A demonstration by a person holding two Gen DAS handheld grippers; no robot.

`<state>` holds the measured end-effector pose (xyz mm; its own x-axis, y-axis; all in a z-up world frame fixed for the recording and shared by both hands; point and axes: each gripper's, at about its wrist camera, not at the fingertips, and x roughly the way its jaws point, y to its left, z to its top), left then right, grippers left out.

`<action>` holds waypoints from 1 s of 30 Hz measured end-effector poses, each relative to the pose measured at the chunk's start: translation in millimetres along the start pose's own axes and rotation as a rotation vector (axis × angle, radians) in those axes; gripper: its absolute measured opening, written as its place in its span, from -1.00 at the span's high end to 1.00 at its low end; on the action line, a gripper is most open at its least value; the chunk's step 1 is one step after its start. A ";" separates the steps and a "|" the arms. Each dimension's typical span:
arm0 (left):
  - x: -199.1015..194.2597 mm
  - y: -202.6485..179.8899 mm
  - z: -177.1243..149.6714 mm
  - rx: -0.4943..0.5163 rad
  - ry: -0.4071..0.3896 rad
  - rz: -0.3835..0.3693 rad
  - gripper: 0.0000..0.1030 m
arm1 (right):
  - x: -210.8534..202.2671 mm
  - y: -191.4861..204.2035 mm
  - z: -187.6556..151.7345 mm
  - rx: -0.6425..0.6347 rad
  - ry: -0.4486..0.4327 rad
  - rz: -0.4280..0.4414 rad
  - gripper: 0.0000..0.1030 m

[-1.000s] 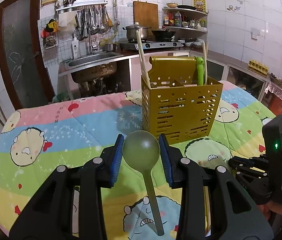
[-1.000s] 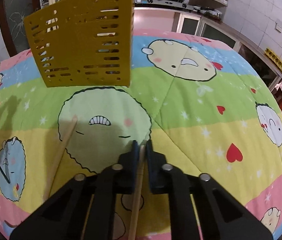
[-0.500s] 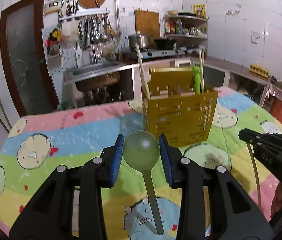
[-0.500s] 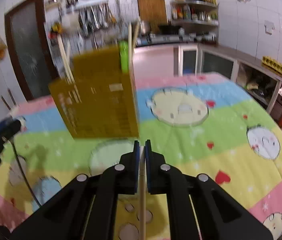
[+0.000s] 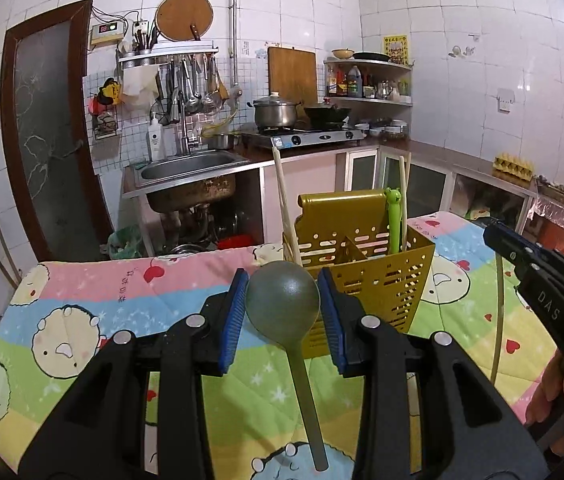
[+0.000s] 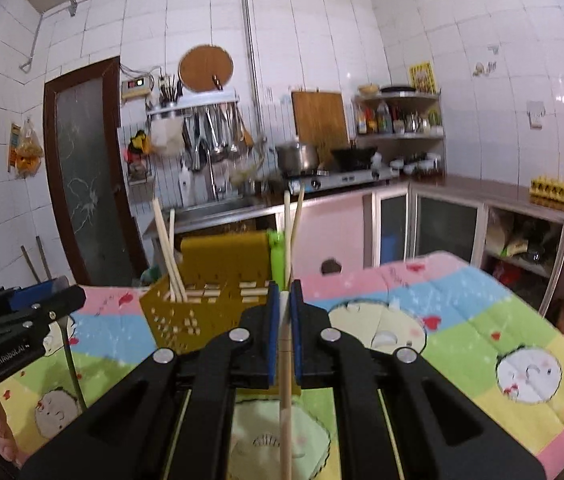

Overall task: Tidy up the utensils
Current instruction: 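Carry the grey spoon with the left tool while the right tool carries the chopstick to the holder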

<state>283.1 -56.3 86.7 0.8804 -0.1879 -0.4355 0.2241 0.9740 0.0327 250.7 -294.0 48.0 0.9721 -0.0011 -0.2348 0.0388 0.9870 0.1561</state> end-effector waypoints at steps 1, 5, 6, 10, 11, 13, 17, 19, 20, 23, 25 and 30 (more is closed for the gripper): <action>2.3 0.7 0.3 -0.003 0.000 -0.005 0.33 | 0.3 -0.3 1.1 0.003 -0.009 -0.002 0.88; 6.8 1.4 1.0 -0.009 0.002 -0.021 0.33 | 0.4 -2.4 4.3 0.004 -0.037 -0.012 0.88; 6.8 2.2 1.5 -0.014 0.000 -0.027 0.33 | -0.6 -3.1 6.0 0.006 -0.049 -0.015 0.88; 4.2 3.4 6.3 -0.017 -0.018 -0.036 0.33 | -5.6 -3.4 13.3 0.003 -0.099 -0.023 0.88; 3.8 4.3 8.2 -0.022 -0.022 -0.038 0.33 | -7.3 -2.6 15.6 0.003 -0.114 -0.022 0.88; 3.9 6.6 13.9 -0.029 -0.027 -0.043 0.33 | -10.3 -0.6 22.8 -0.001 -0.146 -0.022 0.88; 1.2 9.9 31.8 -0.038 -0.062 -0.037 0.33 | -14.4 3.1 41.1 0.001 -0.197 -0.018 0.89; -2.0 10.7 46.7 -0.041 -0.086 -0.036 0.33 | -17.0 4.9 51.0 0.006 -0.220 -0.010 0.89; -3.0 11.4 54.2 -0.041 -0.095 -0.036 0.33 | -18.9 6.4 57.4 0.006 -0.235 -0.008 0.89; -7.9 10.2 82.7 -0.044 -0.138 -0.035 0.33 | -26.5 12.9 82.3 -0.004 -0.288 0.003 0.89; -10.1 7.8 100.7 -0.046 -0.166 -0.032 0.33 | -30.2 19.3 103.9 -0.020 -0.326 0.008 0.89; -4.4 0.8 137.4 -0.043 -0.219 -0.010 0.33 | -25.4 31.8 144.1 -0.031 -0.382 0.010 0.89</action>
<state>336.9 -72.1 212.3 0.9490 -0.2163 -0.2292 0.2197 0.9755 -0.0110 260.6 -285.8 197.2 0.9888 -0.0454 0.1422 0.0274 0.9916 0.1262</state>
